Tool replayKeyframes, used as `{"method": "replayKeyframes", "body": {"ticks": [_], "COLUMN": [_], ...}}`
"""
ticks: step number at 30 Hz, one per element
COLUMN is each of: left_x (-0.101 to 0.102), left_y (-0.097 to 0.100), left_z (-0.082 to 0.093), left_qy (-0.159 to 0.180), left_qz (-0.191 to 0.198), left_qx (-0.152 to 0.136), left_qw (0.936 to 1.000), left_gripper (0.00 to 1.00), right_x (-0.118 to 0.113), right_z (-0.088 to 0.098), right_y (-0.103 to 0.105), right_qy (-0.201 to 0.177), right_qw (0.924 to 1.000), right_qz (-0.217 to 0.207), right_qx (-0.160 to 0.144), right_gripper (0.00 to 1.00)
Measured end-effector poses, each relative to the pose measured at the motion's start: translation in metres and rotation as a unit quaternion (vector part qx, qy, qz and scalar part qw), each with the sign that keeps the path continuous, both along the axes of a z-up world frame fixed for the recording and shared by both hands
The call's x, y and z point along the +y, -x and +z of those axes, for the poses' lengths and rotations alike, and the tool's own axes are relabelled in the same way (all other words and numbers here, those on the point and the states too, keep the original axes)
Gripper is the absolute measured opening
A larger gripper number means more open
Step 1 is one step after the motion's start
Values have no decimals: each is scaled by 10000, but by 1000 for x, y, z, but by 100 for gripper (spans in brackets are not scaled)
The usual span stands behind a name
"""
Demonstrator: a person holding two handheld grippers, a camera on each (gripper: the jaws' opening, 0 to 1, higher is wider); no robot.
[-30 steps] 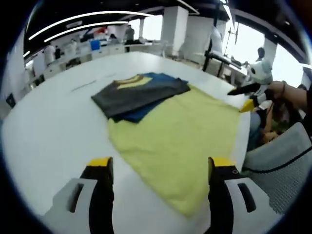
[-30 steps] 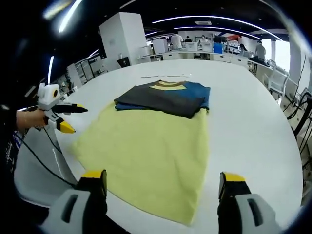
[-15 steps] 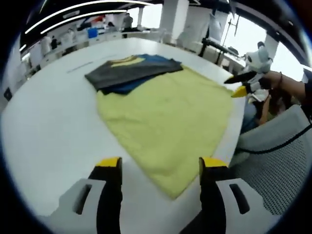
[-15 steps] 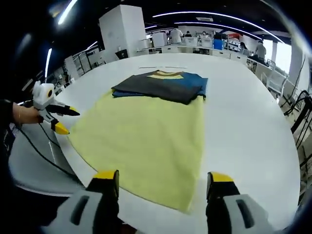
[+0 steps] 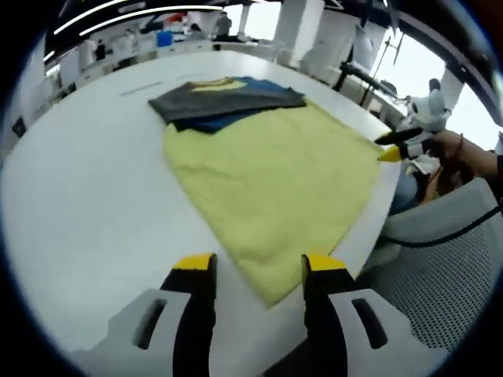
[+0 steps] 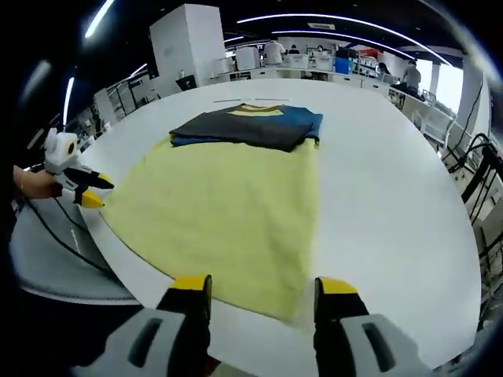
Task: Fold the garment on the visible template until the final outline fits inside the template.
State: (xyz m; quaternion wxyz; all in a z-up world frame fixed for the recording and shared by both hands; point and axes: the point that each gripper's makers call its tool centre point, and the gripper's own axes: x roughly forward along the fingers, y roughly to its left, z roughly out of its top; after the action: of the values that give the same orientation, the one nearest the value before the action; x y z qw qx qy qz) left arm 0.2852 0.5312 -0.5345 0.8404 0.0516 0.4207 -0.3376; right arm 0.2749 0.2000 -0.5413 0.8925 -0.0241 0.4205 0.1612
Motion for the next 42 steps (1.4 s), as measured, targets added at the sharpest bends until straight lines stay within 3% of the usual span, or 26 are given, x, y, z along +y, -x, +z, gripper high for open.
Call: {"method": "replayKeyframes", "body": {"ticks": [2,6,11,14,19,25,42], "left_x": [2,3,6,13,10,11,30], "left_y": [2,8,12,12,13,12,40], "left_z": [-1,4,2,-1,-2,-5,-7], "left_qy": [22,235,134,-165,-209,-550,-530], "left_qz": [78,419,396,312,395,77,-112], "left_qx": [2,295,439,399,520,573,903], "left_qw": [10000,9984,9982,9986,9976,9968,9944], "left_gripper": [33,27,13,4,1,0,0], "right_x": [-4,-9,-17,-19,-26,-21,1], "right_z": [0,-1,-1,-3,-4,-3,-2], "right_y": [0,1,1,0,0,2,31], "right_qy": [65,80,126,102,115,-39,-163], "right_qw": [10000,9998,9995,9992,9988,9985,9993], "right_qz": [-69,-206,-282,-384,-470,-540,-318], "right_qx": [-30,-14,21,0,-3,-4,150], "right_gripper": [42,33,19,14,3,0,0]}}
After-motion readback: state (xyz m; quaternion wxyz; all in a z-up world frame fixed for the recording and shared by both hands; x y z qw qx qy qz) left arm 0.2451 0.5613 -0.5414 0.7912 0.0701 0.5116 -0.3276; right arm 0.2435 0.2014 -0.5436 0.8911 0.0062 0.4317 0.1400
